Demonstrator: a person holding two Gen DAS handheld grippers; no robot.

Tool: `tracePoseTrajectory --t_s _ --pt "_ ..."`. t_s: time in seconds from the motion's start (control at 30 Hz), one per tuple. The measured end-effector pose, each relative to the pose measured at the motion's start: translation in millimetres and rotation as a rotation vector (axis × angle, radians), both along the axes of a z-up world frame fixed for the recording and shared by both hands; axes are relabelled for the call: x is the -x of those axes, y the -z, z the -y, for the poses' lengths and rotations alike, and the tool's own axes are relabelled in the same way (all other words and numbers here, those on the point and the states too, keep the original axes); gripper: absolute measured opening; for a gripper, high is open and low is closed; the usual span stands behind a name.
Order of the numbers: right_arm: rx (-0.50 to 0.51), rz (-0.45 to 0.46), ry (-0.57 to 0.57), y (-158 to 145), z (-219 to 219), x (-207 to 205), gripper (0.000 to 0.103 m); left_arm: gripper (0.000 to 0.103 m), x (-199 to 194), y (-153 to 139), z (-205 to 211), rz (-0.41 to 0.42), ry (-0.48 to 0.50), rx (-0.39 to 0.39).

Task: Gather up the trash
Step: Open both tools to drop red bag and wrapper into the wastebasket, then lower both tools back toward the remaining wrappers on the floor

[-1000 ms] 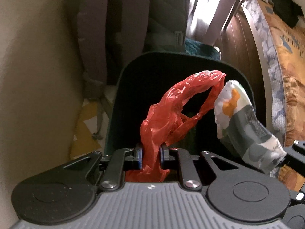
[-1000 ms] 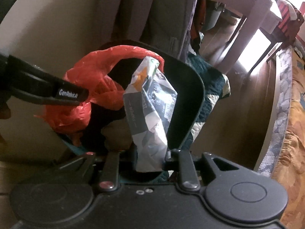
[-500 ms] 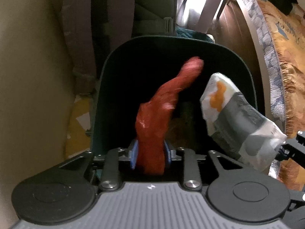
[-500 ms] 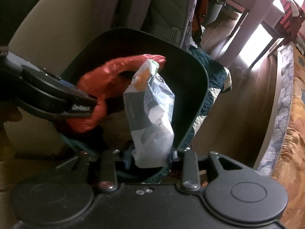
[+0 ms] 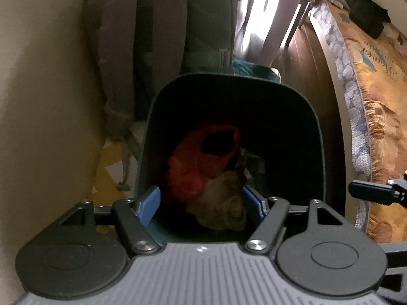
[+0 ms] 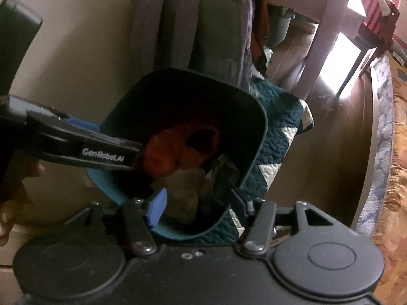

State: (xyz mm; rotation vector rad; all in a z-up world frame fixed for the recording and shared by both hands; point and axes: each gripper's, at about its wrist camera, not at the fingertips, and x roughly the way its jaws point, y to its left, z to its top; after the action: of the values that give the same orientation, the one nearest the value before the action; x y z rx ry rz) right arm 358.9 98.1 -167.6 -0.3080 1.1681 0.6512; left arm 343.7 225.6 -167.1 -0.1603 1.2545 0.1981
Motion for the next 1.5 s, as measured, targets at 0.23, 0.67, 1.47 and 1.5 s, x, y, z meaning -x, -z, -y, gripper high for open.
tracePoseTrajectory --t_s 0.23,0.67,1.47,1.5 --pt "-0.09 0.042 0.029 -34 30 12 0.064 0.071 15 -37 13 0.099 0.008 -0.02" --pt "-0.204 0.136 0.099 -76 130 26 0.074 0.071 23 -88 102 0.217 0.087 -0.042" --pt "-0.159 0.086 0.241 27 392 -22 0.1 0.082 -51 31 300 0.149 0.015 0.142" --pt "-0.162 0.078 0.247 36 395 -24 0.1 0.083 -54 43 302 0.137 0.011 0.148"
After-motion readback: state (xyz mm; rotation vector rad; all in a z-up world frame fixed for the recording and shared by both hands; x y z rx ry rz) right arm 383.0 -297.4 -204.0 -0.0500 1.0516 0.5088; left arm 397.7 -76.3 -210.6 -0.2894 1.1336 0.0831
